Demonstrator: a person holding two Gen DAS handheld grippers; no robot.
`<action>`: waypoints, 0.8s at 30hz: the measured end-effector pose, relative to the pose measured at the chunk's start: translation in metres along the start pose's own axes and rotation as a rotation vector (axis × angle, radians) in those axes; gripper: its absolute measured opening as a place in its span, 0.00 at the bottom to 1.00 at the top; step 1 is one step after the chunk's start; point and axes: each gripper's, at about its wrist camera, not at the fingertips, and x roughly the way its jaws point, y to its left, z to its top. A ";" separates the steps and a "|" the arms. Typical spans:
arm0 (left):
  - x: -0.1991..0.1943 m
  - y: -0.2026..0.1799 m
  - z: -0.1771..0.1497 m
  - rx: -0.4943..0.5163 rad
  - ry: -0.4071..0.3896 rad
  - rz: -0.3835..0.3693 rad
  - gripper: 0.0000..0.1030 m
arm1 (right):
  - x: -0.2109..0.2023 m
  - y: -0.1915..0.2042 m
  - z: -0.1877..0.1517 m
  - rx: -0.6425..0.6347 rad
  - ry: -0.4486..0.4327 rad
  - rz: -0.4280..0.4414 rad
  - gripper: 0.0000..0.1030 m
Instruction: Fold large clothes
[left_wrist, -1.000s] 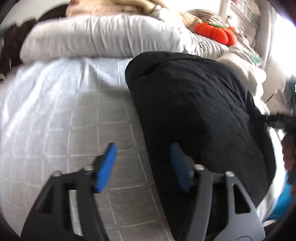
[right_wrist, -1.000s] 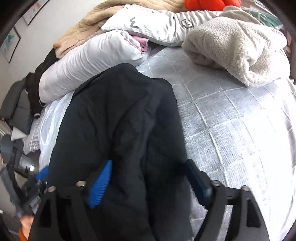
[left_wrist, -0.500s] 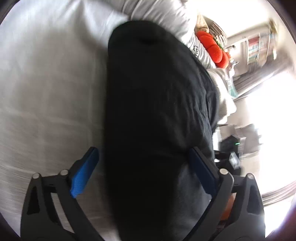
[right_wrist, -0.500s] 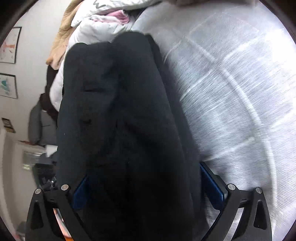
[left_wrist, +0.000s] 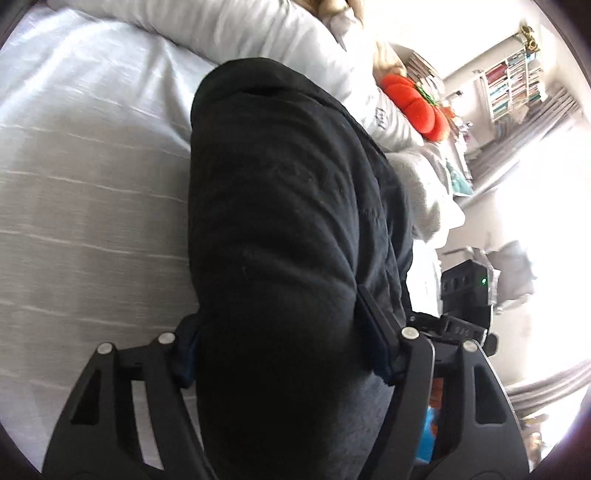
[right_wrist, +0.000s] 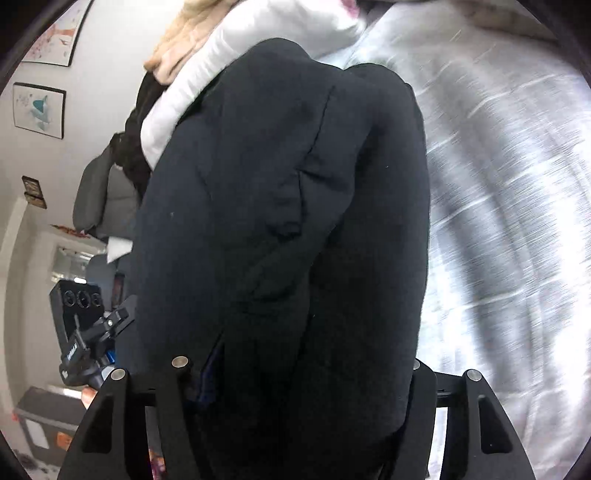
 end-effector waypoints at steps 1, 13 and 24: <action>-0.001 0.006 -0.004 -0.003 -0.008 0.029 0.74 | 0.004 0.003 0.000 -0.001 0.012 -0.011 0.69; -0.015 0.007 -0.029 0.193 -0.118 0.293 0.77 | -0.053 0.027 -0.032 -0.108 -0.067 -0.132 0.75; -0.005 0.004 -0.023 0.225 -0.262 0.300 0.34 | -0.026 0.063 -0.016 -0.198 -0.173 -0.120 0.05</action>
